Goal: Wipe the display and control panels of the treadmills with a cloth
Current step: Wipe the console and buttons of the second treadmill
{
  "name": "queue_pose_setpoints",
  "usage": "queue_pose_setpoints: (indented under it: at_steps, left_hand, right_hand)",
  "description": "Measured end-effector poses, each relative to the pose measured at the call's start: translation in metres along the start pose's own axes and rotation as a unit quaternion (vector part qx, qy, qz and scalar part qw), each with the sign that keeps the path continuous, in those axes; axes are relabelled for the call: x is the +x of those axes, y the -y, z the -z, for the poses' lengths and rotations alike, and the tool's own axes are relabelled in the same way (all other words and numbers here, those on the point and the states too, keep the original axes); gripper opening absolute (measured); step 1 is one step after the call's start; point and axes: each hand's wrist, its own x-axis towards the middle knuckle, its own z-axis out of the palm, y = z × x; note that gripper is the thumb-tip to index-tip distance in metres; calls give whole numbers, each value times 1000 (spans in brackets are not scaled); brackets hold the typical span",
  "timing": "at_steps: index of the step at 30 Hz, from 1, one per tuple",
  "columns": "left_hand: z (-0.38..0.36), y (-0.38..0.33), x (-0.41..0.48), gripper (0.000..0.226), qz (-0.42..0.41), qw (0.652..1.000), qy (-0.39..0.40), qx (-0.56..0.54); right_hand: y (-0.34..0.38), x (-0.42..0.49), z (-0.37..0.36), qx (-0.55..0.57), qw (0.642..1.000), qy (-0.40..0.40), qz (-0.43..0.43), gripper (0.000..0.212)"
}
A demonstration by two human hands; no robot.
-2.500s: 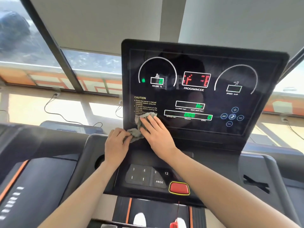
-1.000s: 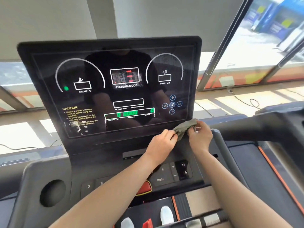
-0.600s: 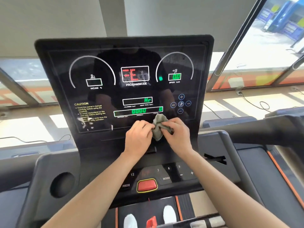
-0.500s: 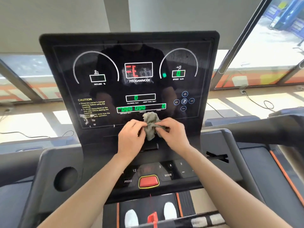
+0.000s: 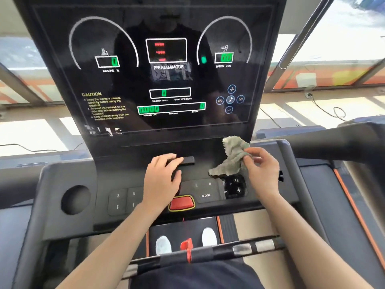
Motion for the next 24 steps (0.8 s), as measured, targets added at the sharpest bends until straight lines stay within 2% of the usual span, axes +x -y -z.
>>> queue_pose_setpoints:
  at_steps: [2, 4, 7, 11, 15, 18, 21, 24]
  left_hand:
    - [-7, 4, -4, 40, 0, 999, 10, 47]
    - [-11, 7, -6, 42, 1, 998, 17, 59]
    - [-13, 10, -7, 42, 10, 999, 25, 48]
    - [-13, 13, -8, 43, 10, 999, 21, 30]
    - [-17, 13, -7, 38, 19, 1000, -2, 11]
    - [-20, 11, -8, 35, 32, 999, -13, 8]
    - [-21, 12, -11, 37, 30, 999, -9, 14]
    - [-22, 12, -12, 39, 24, 999, -8, 22]
  right_hand:
    - [-15, 2, 2, -47, 998, -31, -6, 19]
    - [-30, 1, -5, -125, 992, 27, 18, 35]
    - [-47, -3, -21, -246, 959, 80, 114, 49]
    - [-40, -8, -46, -274, 939, 91, 187, 41]
    - [-31, -28, -77, -254, 918, 146, 267, 40]
    - [-39, -30, -66, -249, 901, 172, 312, 33]
    - [-61, -11, -28, -266, 912, 119, 288, 23]
    - [-75, 3, 5, -306, 925, 61, 216, 26]
